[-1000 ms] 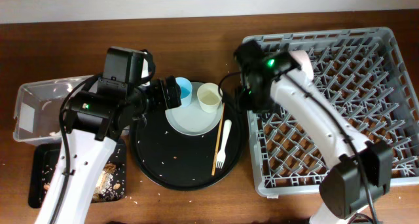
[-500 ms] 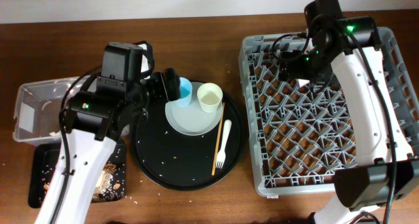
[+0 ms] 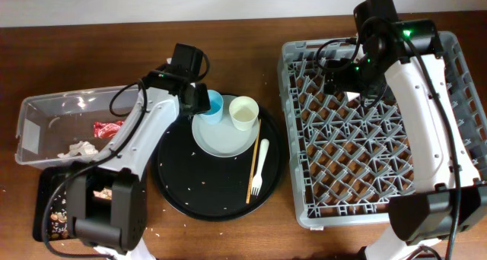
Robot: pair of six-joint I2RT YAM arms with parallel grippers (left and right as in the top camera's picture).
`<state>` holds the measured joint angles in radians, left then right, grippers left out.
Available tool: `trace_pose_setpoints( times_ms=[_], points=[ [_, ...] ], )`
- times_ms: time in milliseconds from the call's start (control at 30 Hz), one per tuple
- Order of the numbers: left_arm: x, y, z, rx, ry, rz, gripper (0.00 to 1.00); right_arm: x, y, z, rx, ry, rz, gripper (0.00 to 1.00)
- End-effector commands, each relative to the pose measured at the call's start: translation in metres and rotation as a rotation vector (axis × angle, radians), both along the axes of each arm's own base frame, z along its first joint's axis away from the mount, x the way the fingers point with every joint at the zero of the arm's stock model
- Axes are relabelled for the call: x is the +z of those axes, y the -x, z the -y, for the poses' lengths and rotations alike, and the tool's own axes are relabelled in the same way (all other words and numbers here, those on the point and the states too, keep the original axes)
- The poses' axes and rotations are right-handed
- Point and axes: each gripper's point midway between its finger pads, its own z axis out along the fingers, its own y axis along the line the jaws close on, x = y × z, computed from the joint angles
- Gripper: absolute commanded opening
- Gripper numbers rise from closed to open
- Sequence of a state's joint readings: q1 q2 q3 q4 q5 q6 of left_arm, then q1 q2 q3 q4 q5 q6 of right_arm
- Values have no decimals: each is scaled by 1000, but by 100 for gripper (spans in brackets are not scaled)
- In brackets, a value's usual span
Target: Sort waste into correct bins and load items into the dishwasher rack
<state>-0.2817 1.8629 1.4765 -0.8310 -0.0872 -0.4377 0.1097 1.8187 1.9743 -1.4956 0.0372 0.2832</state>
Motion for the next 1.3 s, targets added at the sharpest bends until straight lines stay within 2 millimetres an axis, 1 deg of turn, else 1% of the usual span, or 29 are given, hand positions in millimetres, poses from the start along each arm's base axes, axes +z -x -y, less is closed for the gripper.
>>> trace_pose_setpoints(
  times_ms=[0,67,133,167,233,367,433,467,500,533,567,600,700,733,767,800,833,867,933,967,1000,1033,1067,1100,1133,1167,1200,1233,1267],
  points=[
    [-22,-1,-4,3,-28,-42,36,7,-2,4,-2,11,22,99],
    [-28,-1,-4,3,-31,-53,35,7,-2,4,-2,11,22,99],
    [-33,-3,-3,3,-30,-54,30,7,-2,4,-2,11,22,99],
    [-37,-5,-1,1,-24,-58,23,7,-2,4,-2,12,22,99],
    [-39,-5,-1,1,-26,-62,1,7,-2,4,-2,11,22,99],
    [-33,-8,-9,21,-23,-55,1,7,-2,4,-2,11,22,99],
    [-11,-13,-18,43,-17,-29,1,7,-2,4,-2,11,22,99],
    [12,-17,-25,61,-7,6,0,7,-2,4,-2,12,22,99],
    [29,-19,-30,72,-1,32,0,7,-2,4,-2,11,22,99],
    [69,-18,-37,87,16,104,0,7,-2,4,-2,11,22,99],
    [98,-13,-38,88,30,156,0,7,-2,4,-2,11,22,99],
    [121,-3,-34,66,67,197,0,7,-2,4,-2,11,22,99],
    [183,22,1,-191,215,331,0,7,-2,4,-2,11,22,99],
    [195,26,9,-257,242,366,0,7,-2,4,-2,11,22,99],
    [213,39,38,-470,350,412,0,7,-2,4,-2,12,22,99],
    [224,56,61,-660,470,435,0,7,-2,4,-2,11,22,99],
    [233,73,74,-786,591,440,0,7,-2,4,-2,12,22,99],
    [239,84,78,-869,685,447,0,7,-2,4,-2,11,22,99],
    [238,82,68,-905,667,479,0,8,-7,3,-1,5,42,99],
    [227,77,53,-840,613,442,0,8,-7,3,-2,5,42,99],
    [222,81,46,-793,639,393,0,8,-7,3,-1,5,42,99],
    [221,82,42,-797,631,396,0,8,-6,0,2,-9,38,99],
    [222,78,40,-799,618,413,0,7,-3,-9,16,-61,25,99],
    [222,75,36,-790,618,419,1,8,3,-29,89,-165,4,99],
    [220,73,32,-778,620,416,1,13,6,-52,249,-268,12,99],
    [219,70,30,-770,657,415,1,28,14,-87,476,-447,58,92],
    [223,69,31,-787,739,426,0,42,22,-110,608,-582,100,88],
    [229,68,31,-825,855,458,0,65,39,-134,790,-758,164,87],
    [229,64,30,-833,933,465,0,71,46,-139,842,-803,183,87]
  ],
)
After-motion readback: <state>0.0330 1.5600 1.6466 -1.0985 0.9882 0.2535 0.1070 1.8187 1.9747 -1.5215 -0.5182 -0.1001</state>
